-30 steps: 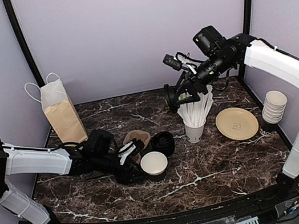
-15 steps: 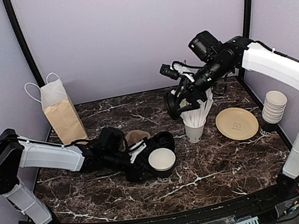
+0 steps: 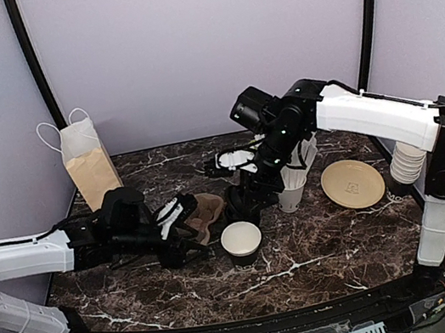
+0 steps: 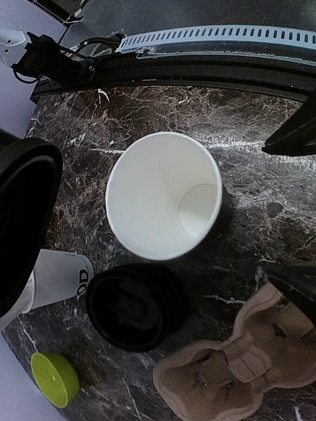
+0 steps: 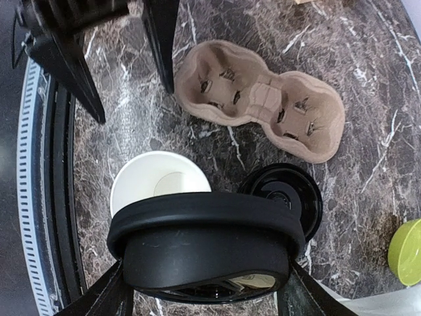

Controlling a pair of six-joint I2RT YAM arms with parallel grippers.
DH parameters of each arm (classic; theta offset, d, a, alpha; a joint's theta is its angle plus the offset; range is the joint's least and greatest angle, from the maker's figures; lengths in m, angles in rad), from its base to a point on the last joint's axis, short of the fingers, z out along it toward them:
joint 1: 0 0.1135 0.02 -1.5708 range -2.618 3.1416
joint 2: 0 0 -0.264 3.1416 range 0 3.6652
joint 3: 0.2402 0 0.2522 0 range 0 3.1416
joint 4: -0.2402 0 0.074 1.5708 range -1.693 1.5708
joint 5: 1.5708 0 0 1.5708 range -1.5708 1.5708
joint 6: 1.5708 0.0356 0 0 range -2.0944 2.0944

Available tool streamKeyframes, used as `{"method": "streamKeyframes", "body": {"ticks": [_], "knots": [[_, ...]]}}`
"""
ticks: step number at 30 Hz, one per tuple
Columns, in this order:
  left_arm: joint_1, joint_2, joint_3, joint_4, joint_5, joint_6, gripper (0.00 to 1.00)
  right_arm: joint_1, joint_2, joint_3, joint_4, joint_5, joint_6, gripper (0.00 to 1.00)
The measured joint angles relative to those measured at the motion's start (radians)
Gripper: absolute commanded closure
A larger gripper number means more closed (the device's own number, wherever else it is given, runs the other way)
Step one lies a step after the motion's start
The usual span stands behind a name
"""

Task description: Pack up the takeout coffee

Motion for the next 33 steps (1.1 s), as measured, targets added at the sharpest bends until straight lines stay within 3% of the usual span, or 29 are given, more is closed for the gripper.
{"method": "streamKeyframes", "body": {"ticks": [6, 13, 33], "knots": [[0.002, -0.156, -0.108, -0.003, -0.204, -0.05, 0.39, 0.078, 0.095, 0.05, -0.058, 0.082, -0.029, 0.31], [0.015, -0.225, -0.124, 0.005, -0.366, -0.071, 0.39, 0.148, 0.117, 0.042, -0.088, 0.156, -0.048, 0.29], [0.016, -0.244, -0.13, 0.008, -0.435, -0.073, 0.39, 0.192, 0.111, -0.001, -0.086, 0.257, -0.056, 0.28]]}}
